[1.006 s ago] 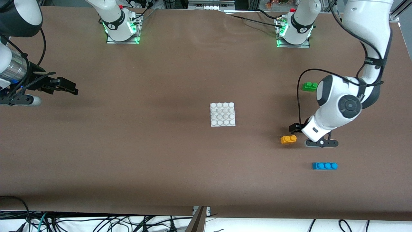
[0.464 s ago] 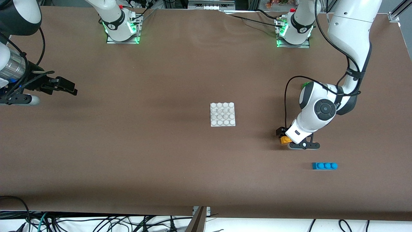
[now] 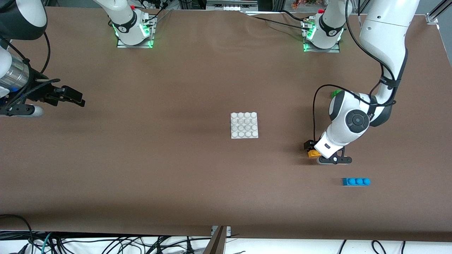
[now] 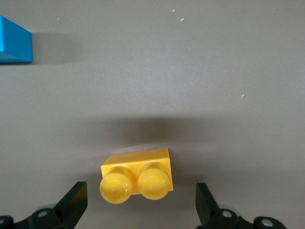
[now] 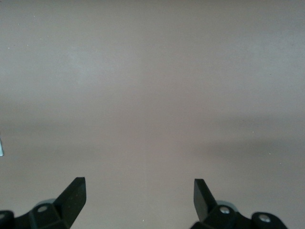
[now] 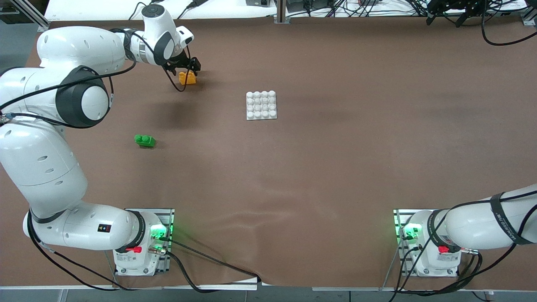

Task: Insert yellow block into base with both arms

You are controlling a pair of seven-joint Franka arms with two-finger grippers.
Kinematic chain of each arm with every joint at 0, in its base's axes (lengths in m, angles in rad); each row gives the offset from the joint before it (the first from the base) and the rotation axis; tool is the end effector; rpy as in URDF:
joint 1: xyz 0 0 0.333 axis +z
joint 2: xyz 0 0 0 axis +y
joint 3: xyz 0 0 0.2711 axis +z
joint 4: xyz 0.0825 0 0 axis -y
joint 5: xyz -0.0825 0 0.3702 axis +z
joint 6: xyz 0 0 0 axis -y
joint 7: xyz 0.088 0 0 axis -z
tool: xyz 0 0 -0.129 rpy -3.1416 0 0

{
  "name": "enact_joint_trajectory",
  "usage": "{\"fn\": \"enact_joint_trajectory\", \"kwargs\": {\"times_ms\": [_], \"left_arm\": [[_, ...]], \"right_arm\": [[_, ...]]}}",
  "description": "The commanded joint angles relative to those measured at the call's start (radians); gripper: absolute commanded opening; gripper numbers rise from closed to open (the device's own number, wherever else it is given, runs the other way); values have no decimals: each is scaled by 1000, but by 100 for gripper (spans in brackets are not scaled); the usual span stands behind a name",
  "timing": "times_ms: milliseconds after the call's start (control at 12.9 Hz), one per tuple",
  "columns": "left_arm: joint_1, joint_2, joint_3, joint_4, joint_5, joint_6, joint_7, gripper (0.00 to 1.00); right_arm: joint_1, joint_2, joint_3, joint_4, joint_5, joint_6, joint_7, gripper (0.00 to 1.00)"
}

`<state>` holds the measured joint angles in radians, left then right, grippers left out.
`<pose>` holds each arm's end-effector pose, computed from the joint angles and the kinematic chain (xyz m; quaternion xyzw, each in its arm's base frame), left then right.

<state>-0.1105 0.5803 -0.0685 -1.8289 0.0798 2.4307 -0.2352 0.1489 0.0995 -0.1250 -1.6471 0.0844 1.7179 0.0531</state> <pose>0.6080 -0.1079 0.1681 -0.9999 -0.0040 -0.0131 0.0051 0.5717 0.0255 0.4803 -0.9991 0.0211 0.0153 0.0349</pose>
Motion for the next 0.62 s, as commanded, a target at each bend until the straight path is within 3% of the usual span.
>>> {"fn": "enact_joint_trajectory", "kwargs": {"times_ms": [0, 542], "left_arm": [[2, 7, 1, 10, 23, 8, -21, 100], [3, 12, 1, 17, 12, 10, -24, 96]], "right_arm": [[1, -3, 4, 6, -6, 5, -15, 100], [12, -17, 10, 4, -55, -26, -13, 100]]}}
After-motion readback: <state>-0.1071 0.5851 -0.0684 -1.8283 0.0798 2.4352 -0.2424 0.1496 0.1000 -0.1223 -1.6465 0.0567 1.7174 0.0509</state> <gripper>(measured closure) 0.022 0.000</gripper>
